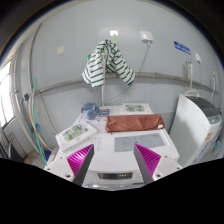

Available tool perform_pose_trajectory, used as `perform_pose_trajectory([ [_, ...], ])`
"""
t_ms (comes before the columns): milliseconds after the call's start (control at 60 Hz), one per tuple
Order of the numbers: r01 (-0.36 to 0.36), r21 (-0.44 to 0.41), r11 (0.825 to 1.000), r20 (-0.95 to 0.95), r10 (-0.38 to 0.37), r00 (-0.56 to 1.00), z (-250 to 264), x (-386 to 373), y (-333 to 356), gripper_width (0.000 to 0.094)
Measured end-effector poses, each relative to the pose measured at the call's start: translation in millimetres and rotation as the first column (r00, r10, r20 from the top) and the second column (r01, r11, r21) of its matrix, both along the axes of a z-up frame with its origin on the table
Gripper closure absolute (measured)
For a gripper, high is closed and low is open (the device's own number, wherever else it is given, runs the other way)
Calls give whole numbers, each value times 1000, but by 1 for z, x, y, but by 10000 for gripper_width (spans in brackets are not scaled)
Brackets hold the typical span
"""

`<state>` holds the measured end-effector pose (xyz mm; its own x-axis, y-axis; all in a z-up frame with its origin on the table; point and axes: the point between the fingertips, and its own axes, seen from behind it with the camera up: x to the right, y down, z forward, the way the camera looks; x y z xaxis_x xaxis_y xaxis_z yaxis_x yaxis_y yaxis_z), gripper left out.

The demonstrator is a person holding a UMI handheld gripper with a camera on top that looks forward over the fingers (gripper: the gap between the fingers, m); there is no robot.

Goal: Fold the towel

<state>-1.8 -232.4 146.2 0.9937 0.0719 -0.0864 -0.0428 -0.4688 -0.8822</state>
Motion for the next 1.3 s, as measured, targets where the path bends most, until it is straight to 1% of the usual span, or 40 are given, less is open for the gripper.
perform_pose_trajectory([
  [67,-8,7,1000,0,8,1000,0,-5,10,99],
  [133,-10,6,1000,18,10,1000,4,-27,21,99],
  [250,-19,6,1000,53,18,998,-4,-35,68,102],
  [317,-14,-7,1000,74,15,997,-17,-34,104,110],
  [383,-26,-17,1000,91,27,995,-34,-35,146,120],
  [450,-27,-56,998,116,33,993,-61,-33,186,144],
  [500,-49,-86,995,147,61,987,-82,-37,215,202],
  [567,-74,-134,988,185,99,978,-110,-42,246,324],
  [633,-108,-169,980,207,142,968,-129,-49,269,430],
  [667,-120,-183,976,213,159,964,-137,-51,278,468],
  [717,-145,-215,966,211,191,959,-153,-56,285,519],
  [733,-150,-231,961,209,200,957,-159,-57,284,559],
  [750,-163,-242,957,198,213,957,-162,-60,284,576],
  [767,-172,-223,960,178,214,961,-159,-64,288,580],
  [783,-171,-217,961,172,210,963,-159,-63,289,660],
  [850,-192,-214,958,153,227,962,-159,-66,287,719],
  [867,-201,-208,957,154,235,960,-159,-67,286,707],
  [900,-211,-197,958,165,244,956,-159,-67,288,872],
  [950,-209,-178,961,169,239,956,-158,-66,289,894],
  [1033,-227,-168,959,206,260,943,-159,-67,290,914],
  [1117,-226,-164,960,158,252,955,-153,-68,290,925],
  [1183,-228,-111,967,125,241,962,-128,-64,297,926],
  [1233,-214,-67,975,116,221,968,-104,-51,303,926],
  [1300,-183,-31,983,97,185,978,-73,-23,307,927],
])
